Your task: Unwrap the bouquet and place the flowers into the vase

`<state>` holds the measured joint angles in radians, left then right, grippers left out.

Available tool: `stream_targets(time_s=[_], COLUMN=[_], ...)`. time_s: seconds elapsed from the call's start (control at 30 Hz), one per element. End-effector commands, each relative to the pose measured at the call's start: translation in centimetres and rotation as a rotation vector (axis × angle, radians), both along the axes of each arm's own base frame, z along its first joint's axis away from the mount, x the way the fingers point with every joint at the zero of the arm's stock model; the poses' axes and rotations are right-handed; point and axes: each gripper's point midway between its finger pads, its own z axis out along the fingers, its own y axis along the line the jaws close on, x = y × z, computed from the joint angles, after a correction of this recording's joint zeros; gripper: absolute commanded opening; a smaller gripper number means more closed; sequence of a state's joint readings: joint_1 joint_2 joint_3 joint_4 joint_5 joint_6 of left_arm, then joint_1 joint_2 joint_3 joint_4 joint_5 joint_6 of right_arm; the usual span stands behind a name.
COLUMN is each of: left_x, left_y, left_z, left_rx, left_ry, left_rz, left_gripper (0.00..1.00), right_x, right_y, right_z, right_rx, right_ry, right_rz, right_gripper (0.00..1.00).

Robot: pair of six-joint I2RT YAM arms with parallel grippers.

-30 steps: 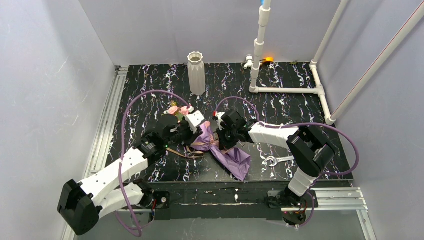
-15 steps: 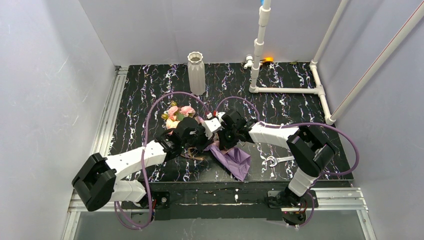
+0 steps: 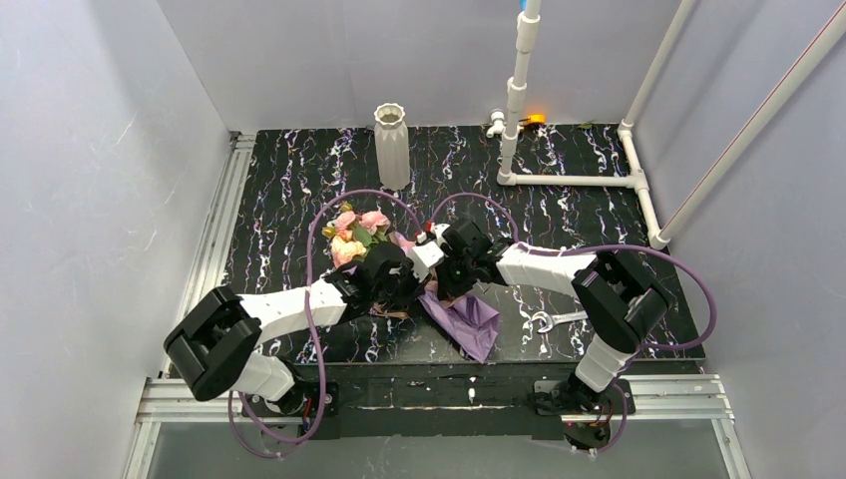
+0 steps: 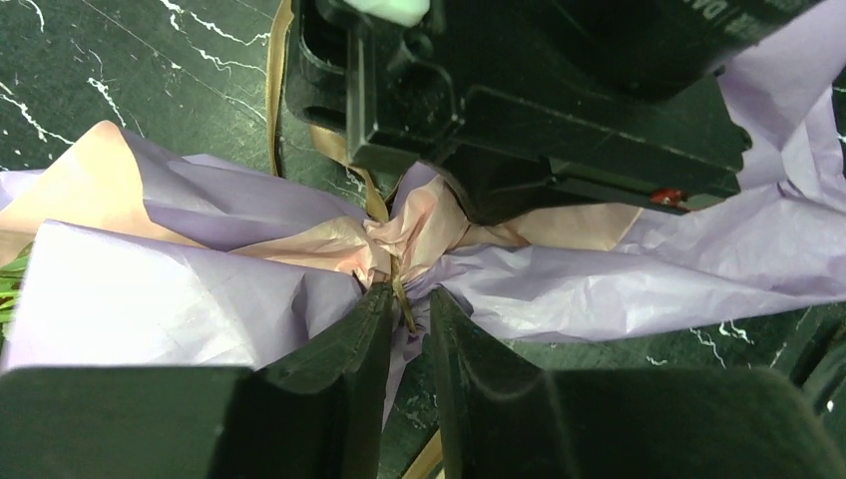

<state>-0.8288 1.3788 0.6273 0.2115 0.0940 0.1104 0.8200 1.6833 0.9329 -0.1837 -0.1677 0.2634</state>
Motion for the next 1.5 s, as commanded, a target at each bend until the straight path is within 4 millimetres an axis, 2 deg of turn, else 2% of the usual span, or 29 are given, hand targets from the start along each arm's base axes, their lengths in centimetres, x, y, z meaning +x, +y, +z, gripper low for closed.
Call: stream_targets(time_s=[0.0, 0.07, 0.23, 0.33, 0.5, 0.7, 0.77, 0.83, 0.87, 0.93, 1.03, 1.17, 1.23, 1.33, 1.47], left_x=[0.0, 0.4, 2.2, 2.3, 1.2, 1.1, 1.2, 1.3, 1.1, 0.1, -1.9, -2.9, -2.8, -1.6, -0.1], left_y=[1.9, 2.5, 4.0, 4.5, 4.0, 4.0, 3.6, 3.2, 2.8, 2.0, 0.6, -0.8, -1.3, -1.4, -1.7], left_z=[-2.9, -3.6, -3.9, -2.8, 0.2, 2.7, 4.3, 6.8, 7.6, 8.7, 7.8, 5.4, 4.4, 3.3, 2.7], left_rx=[0.102, 0.133, 0.215, 0.175, -0.133, -0.297, -0.315, -0.327, -0.323, -0.306, -0.266, -0.208, -0.182, -0.148, -0.121], left_ry=[0.029, 0.033, -0.001, 0.015, 0.22, 0.324, 0.269, 0.164, 0.115, 0.035, 0.017, 0.077, 0.099, 0.096, 0.066], left_rz=[0.062, 0.102, 0.214, 0.234, 0.231, 0.194, 0.127, 0.071, 0.038, -0.053, -0.141, -0.141, -0.117, -0.053, -0.028], left_gripper=[0.23, 0.21, 0.0, 0.0, 0.0, 0.0, 0.0, 0.01, 0.06, 0.08, 0.07, 0.09, 0.12, 0.15, 0.17], right_x=[-1.6, -1.6, -1.7, -1.8, -2.1, -2.6, -2.6, -2.7, -2.8, -3.0, -3.1, -3.1, -3.1, -3.1, -3.2], right_y=[-1.9, -1.9, -2.6, -3.3, -4.6, -5.0, -4.8, -4.4, -4.3, -4.0, -3.6, -3.5, -3.4, -3.3, -3.3], right_z=[-1.3, -1.3, -1.6, -1.8, -2.1, -2.1, -1.9, -1.7, -1.6, -1.6, -1.6, -1.5, -1.4, -1.3, -1.4], right_rx=[-0.069, -0.068, -0.095, -0.11, -0.136, -0.137, -0.125, -0.109, -0.101, -0.086, -0.072, -0.068, -0.065, -0.059, -0.057], right_ry=[0.064, 0.067, 0.062, 0.057, 0.053, 0.056, 0.06, 0.071, 0.076, 0.089, 0.102, 0.104, 0.106, 0.107, 0.113], right_rz=[-0.015, -0.014, -0.027, -0.037, -0.049, -0.045, -0.039, -0.036, -0.037, -0.039, -0.04, -0.039, -0.039, -0.038, -0.033], right_gripper=[0.01, 0.01, 0.01, 0.01, 0.01, 0.01, 0.01, 0.01, 0.01, 0.01, 0.01, 0.01, 0.01, 0.01, 0.01])
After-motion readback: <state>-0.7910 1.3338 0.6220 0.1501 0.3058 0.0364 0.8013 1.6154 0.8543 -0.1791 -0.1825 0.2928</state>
